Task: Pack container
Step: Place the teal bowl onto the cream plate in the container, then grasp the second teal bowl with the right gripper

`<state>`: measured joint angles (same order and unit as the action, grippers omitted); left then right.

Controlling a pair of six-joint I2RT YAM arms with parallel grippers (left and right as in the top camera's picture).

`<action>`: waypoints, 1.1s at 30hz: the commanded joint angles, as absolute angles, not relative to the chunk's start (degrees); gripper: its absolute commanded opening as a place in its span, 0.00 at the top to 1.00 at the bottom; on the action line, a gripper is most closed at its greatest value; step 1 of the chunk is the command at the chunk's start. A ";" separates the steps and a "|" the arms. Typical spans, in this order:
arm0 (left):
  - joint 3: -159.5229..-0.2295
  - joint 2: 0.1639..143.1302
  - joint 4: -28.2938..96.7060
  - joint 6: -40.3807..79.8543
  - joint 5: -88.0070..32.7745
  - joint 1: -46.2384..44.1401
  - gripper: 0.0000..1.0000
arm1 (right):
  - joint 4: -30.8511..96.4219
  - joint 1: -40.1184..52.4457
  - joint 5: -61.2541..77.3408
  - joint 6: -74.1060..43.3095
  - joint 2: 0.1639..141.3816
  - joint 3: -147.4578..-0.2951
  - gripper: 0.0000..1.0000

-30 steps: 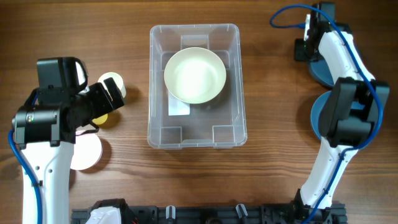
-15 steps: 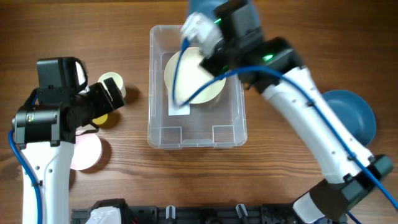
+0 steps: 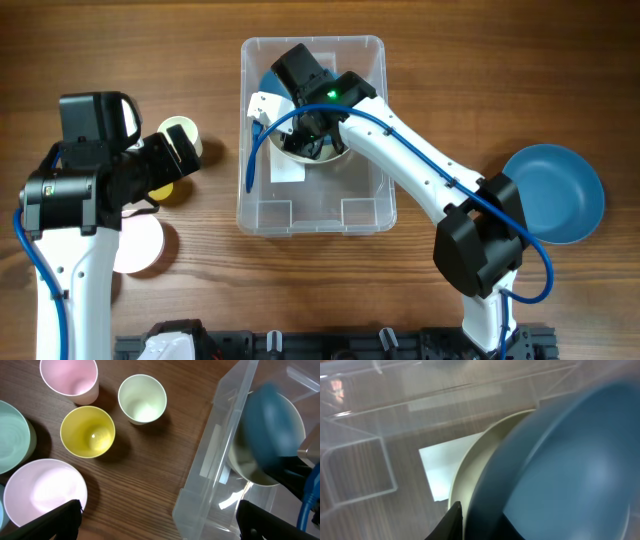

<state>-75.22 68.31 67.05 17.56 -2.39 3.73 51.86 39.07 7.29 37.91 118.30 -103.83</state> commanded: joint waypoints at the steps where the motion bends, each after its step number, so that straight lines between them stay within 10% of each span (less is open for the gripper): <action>1: -76.18 68.27 66.92 18.48 -1.85 4.01 0.00 | 51.64 38.61 1.67 35.27 117.64 -104.22 0.82; 6: -76.18 68.27 66.92 18.48 -1.83 4.03 0.00 | 48.80 36.36 -4.34 27.24 105.69 -104.25 0.78; 9: -76.18 68.27 66.94 18.48 -1.85 4.01 0.00 | 49.41 26.87 -4.05 9.65 94.63 -104.25 0.46; 16: -76.18 68.27 66.92 18.48 -1.85 4.01 0.00 | 69.17 -6.04 -1.30 -27.53 89.47 -101.65 0.23; 33: -76.18 68.27 67.11 18.50 -1.85 4.01 0.00 | 46.35 -15.33 -1.67 -31.64 110.04 -70.78 0.32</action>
